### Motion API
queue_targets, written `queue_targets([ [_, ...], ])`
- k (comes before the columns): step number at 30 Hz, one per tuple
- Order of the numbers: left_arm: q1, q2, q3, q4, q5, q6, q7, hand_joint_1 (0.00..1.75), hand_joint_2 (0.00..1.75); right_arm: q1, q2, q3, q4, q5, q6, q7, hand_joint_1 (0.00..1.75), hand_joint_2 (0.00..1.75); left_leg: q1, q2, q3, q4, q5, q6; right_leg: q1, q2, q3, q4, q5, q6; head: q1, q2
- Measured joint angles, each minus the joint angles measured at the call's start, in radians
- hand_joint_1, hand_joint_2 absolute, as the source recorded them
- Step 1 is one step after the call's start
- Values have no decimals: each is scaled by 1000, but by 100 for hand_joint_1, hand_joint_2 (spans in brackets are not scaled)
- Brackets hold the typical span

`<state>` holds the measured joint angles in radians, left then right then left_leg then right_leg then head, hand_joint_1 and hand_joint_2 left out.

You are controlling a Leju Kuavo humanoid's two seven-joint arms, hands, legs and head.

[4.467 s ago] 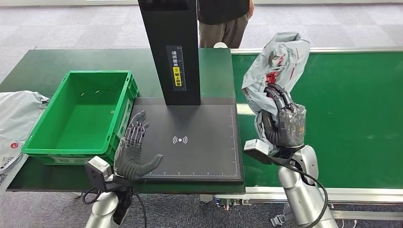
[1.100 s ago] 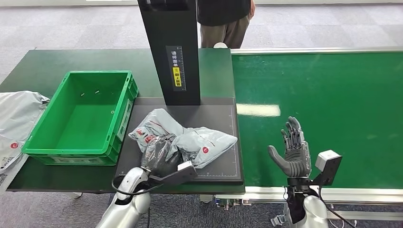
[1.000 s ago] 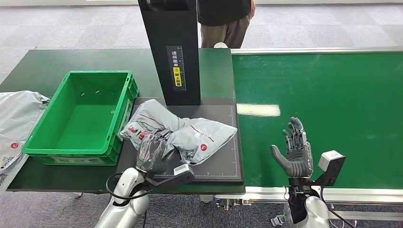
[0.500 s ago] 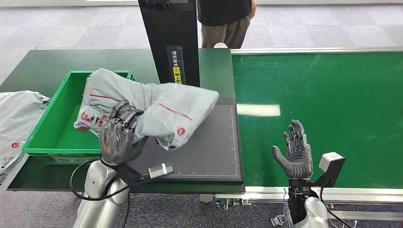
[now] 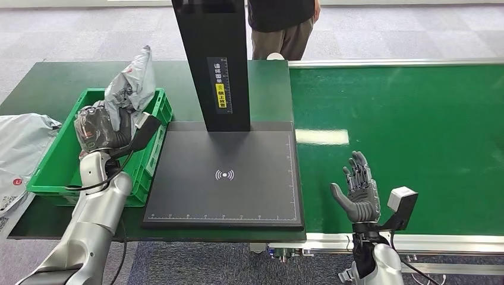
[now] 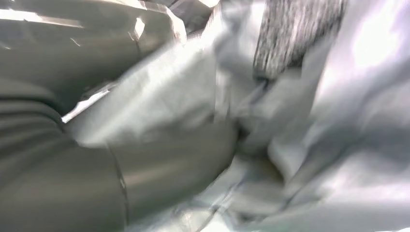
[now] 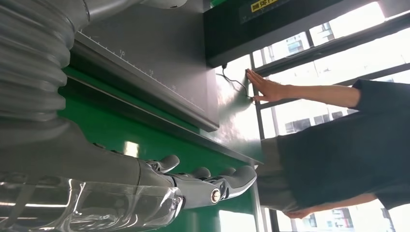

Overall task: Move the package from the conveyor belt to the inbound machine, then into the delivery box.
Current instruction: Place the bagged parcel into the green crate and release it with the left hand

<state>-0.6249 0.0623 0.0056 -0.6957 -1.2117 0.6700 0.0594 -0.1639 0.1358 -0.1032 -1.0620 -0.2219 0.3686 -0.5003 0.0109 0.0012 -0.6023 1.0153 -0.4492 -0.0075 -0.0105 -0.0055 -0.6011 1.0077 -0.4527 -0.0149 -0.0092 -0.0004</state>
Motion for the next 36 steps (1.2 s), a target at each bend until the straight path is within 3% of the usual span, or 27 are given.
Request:
queue_targets([
  [9, -25, 90, 128, 166, 35, -13, 76, 175, 0, 0, 0, 3, -1, -2, -1, 13, 0, 175, 0, 0, -2, 0, 0, 0, 0, 1, -2, 0, 0, 0, 0, 0],
  [13, -23, 118, 159, 200, -7, 5, 111, 8, 0, 0, 0, 4, -5, -7, -9, 20, 0, 175, 0, 0, -2, 0, 0, 0, 0, 0, -2, 0, 0, 0, 0, 0],
  [18, -8, 126, 180, 209, -13, 17, 60, 0, 0, 1, 0, 5, -6, -17, -11, 23, 0, 175, 0, 0, -2, 0, 0, 0, 0, 0, -2, 0, 0, 0, 0, 0],
  [28, 76, 70, 238, 69, 57, 31, -191, 0, 0, 1, 0, 9, -22, -17, -11, 23, 0, 175, 0, 0, -2, 0, 0, 0, 0, 0, -2, -1, 0, 0, 0, 0],
  [33, 137, 12, 283, -98, 77, 33, -338, 0, 0, 1, 0, 10, -35, -17, -8, 25, 0, 175, 0, 0, -2, 0, 0, 0, 0, 0, -2, -1, 0, 0, 0, 0],
  [36, 171, -41, 334, -207, 240, 30, -542, 0, 0, 0, 0, 10, -37, -12, -4, 22, 0, 175, 0, 0, -2, 0, -1, 1, 0, 0, -2, -1, 0, 0, 0, 0],
])
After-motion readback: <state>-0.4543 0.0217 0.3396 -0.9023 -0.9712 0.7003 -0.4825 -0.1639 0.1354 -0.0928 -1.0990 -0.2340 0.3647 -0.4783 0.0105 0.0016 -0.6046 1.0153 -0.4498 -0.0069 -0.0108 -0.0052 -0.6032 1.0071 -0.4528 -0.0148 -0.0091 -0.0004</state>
